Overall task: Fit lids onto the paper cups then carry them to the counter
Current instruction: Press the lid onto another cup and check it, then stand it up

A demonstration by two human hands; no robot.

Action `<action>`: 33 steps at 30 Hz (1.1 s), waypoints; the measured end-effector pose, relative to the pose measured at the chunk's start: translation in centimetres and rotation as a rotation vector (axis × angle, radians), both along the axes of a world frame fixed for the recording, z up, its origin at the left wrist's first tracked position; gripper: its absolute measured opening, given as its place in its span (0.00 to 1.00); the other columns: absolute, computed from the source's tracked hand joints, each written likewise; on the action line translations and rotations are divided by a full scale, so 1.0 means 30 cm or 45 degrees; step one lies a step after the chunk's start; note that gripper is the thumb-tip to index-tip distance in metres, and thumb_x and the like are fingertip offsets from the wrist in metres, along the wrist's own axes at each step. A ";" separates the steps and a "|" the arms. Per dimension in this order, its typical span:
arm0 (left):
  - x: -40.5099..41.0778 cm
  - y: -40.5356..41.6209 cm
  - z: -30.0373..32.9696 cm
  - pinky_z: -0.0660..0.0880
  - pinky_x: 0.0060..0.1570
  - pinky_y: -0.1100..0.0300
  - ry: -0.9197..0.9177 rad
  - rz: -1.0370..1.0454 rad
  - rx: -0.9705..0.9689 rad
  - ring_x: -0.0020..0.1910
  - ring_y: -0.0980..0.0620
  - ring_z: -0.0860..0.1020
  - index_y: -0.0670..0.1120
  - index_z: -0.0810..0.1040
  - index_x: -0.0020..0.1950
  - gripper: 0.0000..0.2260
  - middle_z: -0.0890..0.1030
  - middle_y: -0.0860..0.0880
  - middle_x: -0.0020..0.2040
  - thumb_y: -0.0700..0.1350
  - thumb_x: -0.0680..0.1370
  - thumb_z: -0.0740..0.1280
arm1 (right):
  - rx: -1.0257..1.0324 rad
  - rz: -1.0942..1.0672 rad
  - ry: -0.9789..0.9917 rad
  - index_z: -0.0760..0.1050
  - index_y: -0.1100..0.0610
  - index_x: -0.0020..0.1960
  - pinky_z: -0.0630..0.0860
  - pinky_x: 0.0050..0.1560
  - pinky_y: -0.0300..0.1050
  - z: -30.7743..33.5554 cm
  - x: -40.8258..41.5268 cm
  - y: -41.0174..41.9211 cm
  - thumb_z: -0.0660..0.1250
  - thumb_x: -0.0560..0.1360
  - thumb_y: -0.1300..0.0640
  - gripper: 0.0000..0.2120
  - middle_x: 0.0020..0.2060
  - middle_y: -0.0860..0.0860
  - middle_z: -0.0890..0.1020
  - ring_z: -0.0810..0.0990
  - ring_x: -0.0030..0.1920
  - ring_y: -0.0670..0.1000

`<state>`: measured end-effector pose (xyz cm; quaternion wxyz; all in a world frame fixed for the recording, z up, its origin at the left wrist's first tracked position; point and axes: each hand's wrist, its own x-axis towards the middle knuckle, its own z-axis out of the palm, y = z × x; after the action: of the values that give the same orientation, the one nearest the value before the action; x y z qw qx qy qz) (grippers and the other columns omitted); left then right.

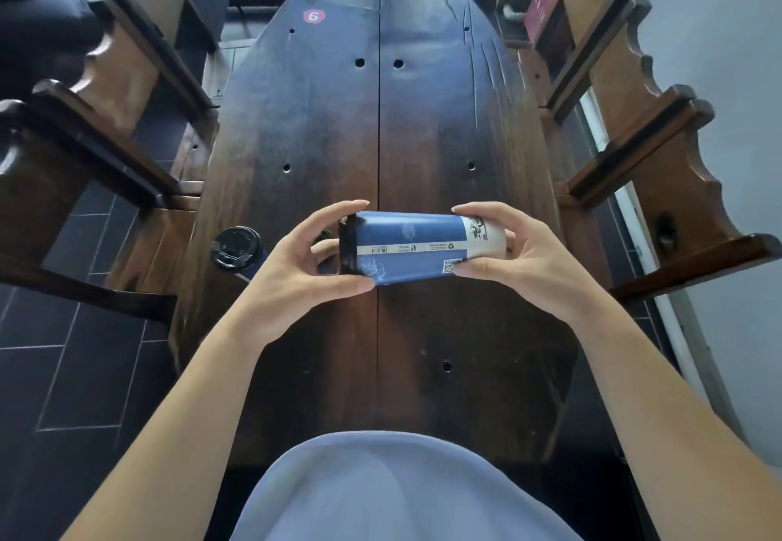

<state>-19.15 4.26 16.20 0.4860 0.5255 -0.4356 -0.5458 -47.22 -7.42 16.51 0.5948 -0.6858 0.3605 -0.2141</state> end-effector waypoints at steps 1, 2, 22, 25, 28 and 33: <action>0.010 0.009 0.005 0.82 0.60 0.50 0.000 0.002 -0.016 0.59 0.50 0.82 0.54 0.77 0.71 0.34 0.81 0.53 0.64 0.37 0.67 0.81 | -0.003 0.002 0.001 0.75 0.49 0.69 0.84 0.54 0.46 0.008 0.009 0.011 0.77 0.70 0.53 0.29 0.60 0.47 0.79 0.78 0.64 0.51; 0.020 0.017 0.011 0.82 0.60 0.47 0.001 0.004 -0.026 0.59 0.49 0.81 0.54 0.78 0.70 0.33 0.80 0.52 0.64 0.40 0.67 0.81 | -0.004 0.003 0.000 0.75 0.49 0.69 0.84 0.54 0.45 0.017 0.018 0.021 0.77 0.70 0.53 0.29 0.60 0.46 0.79 0.79 0.64 0.51; 0.144 0.089 0.091 0.81 0.58 0.49 0.009 -0.060 -0.197 0.69 0.41 0.76 0.53 0.78 0.70 0.33 0.76 0.47 0.72 0.41 0.66 0.81 | 0.052 -0.028 -0.163 0.74 0.47 0.66 0.82 0.50 0.39 0.123 0.146 0.098 0.75 0.72 0.55 0.24 0.55 0.43 0.82 0.79 0.61 0.43; 0.147 0.084 0.108 0.81 0.43 0.58 -0.005 -0.024 -0.162 0.56 0.50 0.82 0.52 0.80 0.64 0.28 0.81 0.53 0.64 0.38 0.66 0.81 | 0.025 -0.034 -0.204 0.73 0.49 0.67 0.82 0.52 0.40 0.131 0.160 0.106 0.78 0.72 0.58 0.27 0.56 0.43 0.82 0.80 0.61 0.44; 0.153 0.074 0.103 0.80 0.40 0.62 0.072 0.003 -0.143 0.50 0.52 0.82 0.53 0.80 0.66 0.29 0.84 0.53 0.57 0.37 0.67 0.80 | -0.006 -0.049 -0.268 0.73 0.55 0.69 0.82 0.55 0.46 0.135 0.164 0.109 0.77 0.70 0.62 0.30 0.60 0.51 0.80 0.79 0.64 0.51; 0.157 0.071 0.104 0.80 0.59 0.39 0.153 -0.002 -0.186 0.64 0.46 0.80 0.56 0.77 0.72 0.37 0.81 0.50 0.68 0.39 0.65 0.80 | 0.007 -0.086 -0.303 0.73 0.57 0.67 0.82 0.54 0.44 0.142 0.159 0.113 0.76 0.69 0.62 0.28 0.56 0.47 0.82 0.81 0.59 0.49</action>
<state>-14.45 6.39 19.32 0.5479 0.4545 -0.4447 -0.5435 -42.44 -4.02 20.78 0.6276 -0.6415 0.3110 -0.3129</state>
